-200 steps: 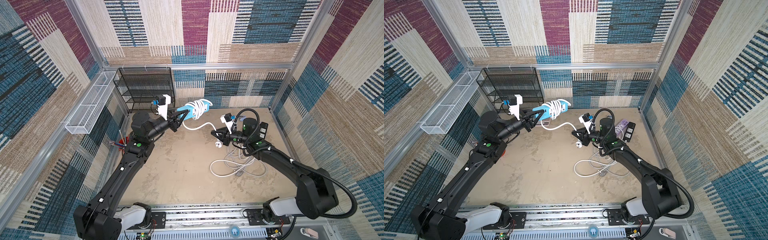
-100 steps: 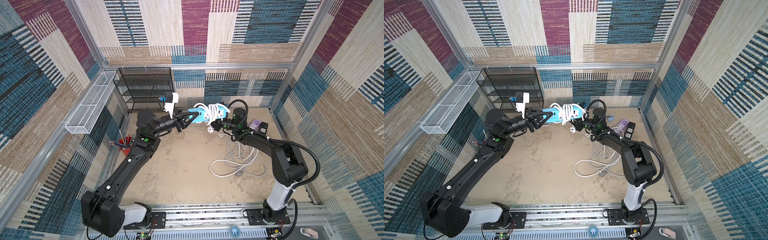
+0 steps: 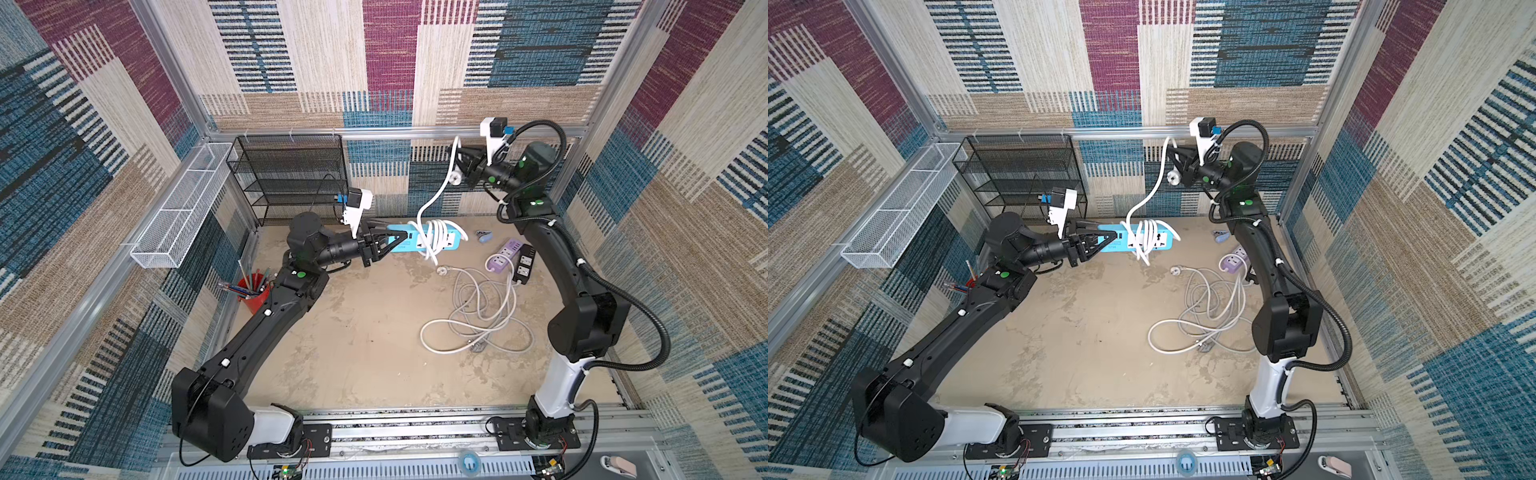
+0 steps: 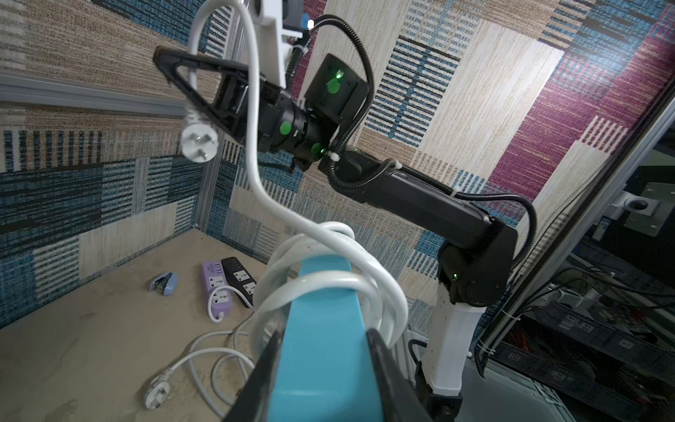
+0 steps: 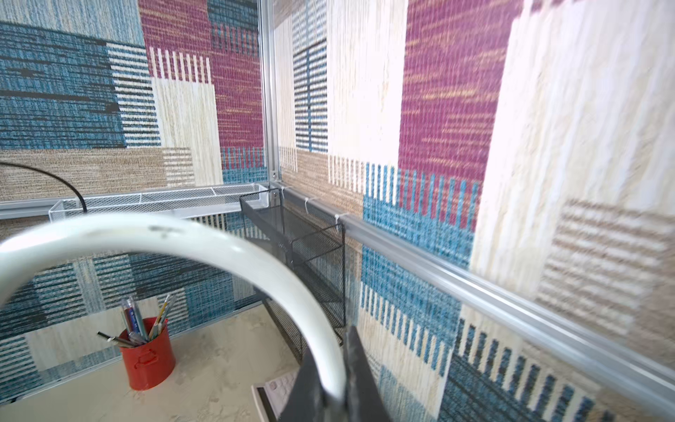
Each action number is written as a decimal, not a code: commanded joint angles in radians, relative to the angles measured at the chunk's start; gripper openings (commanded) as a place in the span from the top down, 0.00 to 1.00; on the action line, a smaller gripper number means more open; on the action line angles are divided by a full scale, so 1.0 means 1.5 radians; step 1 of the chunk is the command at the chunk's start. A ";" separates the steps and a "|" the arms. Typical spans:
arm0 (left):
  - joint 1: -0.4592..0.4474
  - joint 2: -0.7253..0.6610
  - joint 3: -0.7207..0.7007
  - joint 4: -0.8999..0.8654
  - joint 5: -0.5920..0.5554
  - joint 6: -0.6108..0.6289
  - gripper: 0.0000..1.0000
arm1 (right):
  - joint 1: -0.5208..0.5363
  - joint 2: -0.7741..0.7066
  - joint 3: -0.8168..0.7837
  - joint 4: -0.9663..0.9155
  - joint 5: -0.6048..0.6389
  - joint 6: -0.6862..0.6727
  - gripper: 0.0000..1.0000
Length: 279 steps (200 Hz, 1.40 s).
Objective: Unwrap the cord wrapped around the power strip
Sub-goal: Unwrap the power cord from the power strip.
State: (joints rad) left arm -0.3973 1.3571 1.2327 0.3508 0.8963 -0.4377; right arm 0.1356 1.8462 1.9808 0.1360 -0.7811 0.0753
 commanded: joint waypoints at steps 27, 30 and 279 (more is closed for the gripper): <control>0.004 -0.034 0.019 -0.154 -0.197 0.152 1.00 | -0.026 -0.159 -0.105 -0.100 0.044 -0.054 1.00; 0.005 -0.036 0.019 -0.161 -0.205 0.157 1.00 | -0.027 -0.173 -0.123 -0.097 0.046 -0.055 1.00; 0.055 -0.189 -0.103 -0.074 -0.504 0.247 1.00 | -0.027 -0.196 -0.751 -0.167 0.417 0.102 1.00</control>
State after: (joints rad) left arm -0.3168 1.0809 1.0790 0.1234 0.1440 -0.0731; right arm 0.0959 1.5162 0.8787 -0.1631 -0.2085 0.1978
